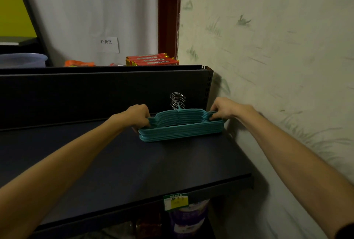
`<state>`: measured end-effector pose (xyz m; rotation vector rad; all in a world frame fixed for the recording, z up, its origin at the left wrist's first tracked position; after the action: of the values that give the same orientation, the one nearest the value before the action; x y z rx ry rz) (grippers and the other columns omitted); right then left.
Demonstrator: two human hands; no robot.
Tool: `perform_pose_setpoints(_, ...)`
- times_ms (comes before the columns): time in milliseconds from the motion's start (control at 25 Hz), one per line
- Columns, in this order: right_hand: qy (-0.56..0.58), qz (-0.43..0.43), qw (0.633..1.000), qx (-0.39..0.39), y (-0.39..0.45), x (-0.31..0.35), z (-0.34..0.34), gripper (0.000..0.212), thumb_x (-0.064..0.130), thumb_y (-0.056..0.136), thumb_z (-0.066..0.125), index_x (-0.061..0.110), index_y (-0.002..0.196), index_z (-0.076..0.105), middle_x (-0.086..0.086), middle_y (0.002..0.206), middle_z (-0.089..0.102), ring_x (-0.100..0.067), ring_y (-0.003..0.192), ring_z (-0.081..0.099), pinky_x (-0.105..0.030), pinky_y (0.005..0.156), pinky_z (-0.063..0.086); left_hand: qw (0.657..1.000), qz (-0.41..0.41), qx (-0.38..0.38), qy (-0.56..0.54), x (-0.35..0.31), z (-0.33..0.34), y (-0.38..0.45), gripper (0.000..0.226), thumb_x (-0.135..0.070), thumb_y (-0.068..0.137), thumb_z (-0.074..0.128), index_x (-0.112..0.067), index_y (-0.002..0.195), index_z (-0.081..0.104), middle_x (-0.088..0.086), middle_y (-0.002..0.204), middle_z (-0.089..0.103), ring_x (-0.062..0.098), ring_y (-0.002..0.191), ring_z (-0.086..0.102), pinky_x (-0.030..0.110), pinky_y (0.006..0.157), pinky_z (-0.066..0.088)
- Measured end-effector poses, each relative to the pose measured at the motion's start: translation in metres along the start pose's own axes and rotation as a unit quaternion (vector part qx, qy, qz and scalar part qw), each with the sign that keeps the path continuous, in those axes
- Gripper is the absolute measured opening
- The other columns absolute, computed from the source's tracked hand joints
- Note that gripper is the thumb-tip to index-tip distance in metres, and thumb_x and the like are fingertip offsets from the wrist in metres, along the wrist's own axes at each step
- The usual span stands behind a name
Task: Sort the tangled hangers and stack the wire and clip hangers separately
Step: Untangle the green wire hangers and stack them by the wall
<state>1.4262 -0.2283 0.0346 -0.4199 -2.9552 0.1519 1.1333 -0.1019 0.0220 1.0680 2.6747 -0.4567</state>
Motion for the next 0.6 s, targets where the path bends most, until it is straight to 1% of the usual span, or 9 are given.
perform_pose_setpoints(80, 0.006, 0.017, 0.999, 0.036, 0.002, 0.0, 0.003, 0.029, 0.025, 0.085, 0.079, 0.011, 0.11, 0.077, -0.002, 0.087, 0.071, -0.017, 0.079, 0.068, -0.035, 0.073, 0.061, 1.0, -0.014, 0.01, 0.004, -0.003, 0.0, -0.001, 0.008, -0.016, 0.093, 0.068, -0.008, 0.092, 0.072, 0.006, 0.075, 0.068, 0.015, 0.06, 0.069, 0.019, 0.048, 0.05)
perform_pose_setpoints(160, -0.015, 0.019, 0.998, 0.053, 0.004, 0.006, 0.009, 0.034, 0.03, 0.085, 0.079, 0.014, 0.114, 0.075, -0.003, 0.094, 0.069, -0.02, 0.084, 0.067, -0.034, 0.071, 0.058, 0.999, -0.029, 0.02, 0.0, -0.006, 0.003, -0.002, 0.006, -0.014, 0.093, 0.068, -0.009, 0.096, 0.069, 0.009, 0.08, 0.068, 0.018, 0.059, 0.071, 0.021, 0.049, 0.053)
perform_pose_setpoints(240, -0.059, -0.001, 0.998, 0.032, 0.009, 0.014, 0.01, 0.035, 0.034, 0.085, 0.078, 0.013, 0.114, 0.076, -0.002, 0.09, 0.066, -0.018, 0.083, 0.061, -0.029, 0.072, 0.05, 0.999, -0.038, 0.013, 0.012, -0.01, 0.003, -0.001, 0.003, -0.01, 0.095, 0.064, -0.01, 0.093, 0.067, 0.012, 0.077, 0.066, 0.021, 0.056, 0.07, 0.023, 0.047, 0.053)
perform_pose_setpoints(280, -0.075, -0.01, 0.997, 0.028, 0.01, 0.017, 0.01, 0.035, 0.035, 0.085, 0.078, 0.012, 0.112, 0.077, -0.002, 0.089, 0.066, -0.017, 0.082, 0.06, -0.028, 0.073, 0.048, 0.999, -0.04, 0.007, 0.022, -0.013, 0.003, -0.001, 0.005, -0.009, 0.095, 0.063, -0.01, 0.091, 0.066, 0.012, 0.076, 0.065, 0.022, 0.055, 0.069, 0.022, 0.045, 0.052)
perform_pose_setpoints(400, -0.083, -0.022, 0.996, 0.037, 0.014, 0.018, 0.009, 0.032, 0.035, 0.086, 0.078, 0.011, 0.108, 0.078, -0.001, 0.084, 0.067, -0.017, 0.08, 0.06, -0.028, 0.074, 0.048, 0.998, -0.047, -0.008, 0.042, -0.014, 0.003, -0.001, 0.008, -0.008, 0.095, 0.062, -0.01, 0.092, 0.069, 0.009, 0.076, 0.064, 0.021, 0.057, 0.067, 0.019, 0.04, 0.047)
perform_pose_setpoints(480, -0.089, -0.03, 0.995, 0.036, 0.017, 0.016, 0.009, 0.032, 0.035, 0.085, 0.078, 0.011, 0.107, 0.079, -0.001, 0.083, 0.066, -0.018, 0.08, 0.061, -0.028, 0.074, 0.048, 0.998, -0.05, -0.012, 0.028, -0.012, 0.006, -0.002, 0.008, -0.008, 0.095, 0.062, -0.009, 0.095, 0.07, 0.008, 0.077, 0.065, 0.02, 0.059, 0.068, 0.019, 0.042, 0.049)
perform_pose_setpoints(560, -0.07, -0.028, 0.996, 0.043, 0.019, 0.012, 0.012, 0.035, 0.034, 0.084, 0.079, 0.012, 0.111, 0.077, 0.001, 0.085, 0.066, -0.017, 0.08, 0.061, -0.028, 0.072, 0.047, 0.999, -0.047, -0.016, 0.011, -0.006, 0.008, -0.003, 0.015, -0.016, 0.094, 0.065, -0.009, 0.105, 0.072, 0.007, 0.082, 0.068, 0.018, 0.066, 0.07, 0.021, 0.047, 0.051)
perform_pose_setpoints(600, -0.028, -0.009, 0.997, 0.064, 0.018, 0.008, 0.012, 0.038, 0.033, 0.083, 0.081, 0.013, 0.116, 0.076, 0.002, 0.089, 0.067, -0.016, 0.083, 0.061, -0.027, 0.072, 0.048, 0.999, -0.043, -0.006, 0.001, -0.005, 0.009, -0.005, 0.023, -0.025, 0.093, 0.068, -0.011, 0.111, 0.072, 0.005, 0.087, 0.069, 0.017, 0.072, 0.07, 0.022, 0.05, 0.052)
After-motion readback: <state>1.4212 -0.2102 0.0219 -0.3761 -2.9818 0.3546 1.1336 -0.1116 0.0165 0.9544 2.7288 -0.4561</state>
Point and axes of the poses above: each hand's wrist, its own y-axis towards the middle knuckle, its own z-axis out of the palm, x = y × z, the point moved 6 cm from there along y, towards the middle knuckle
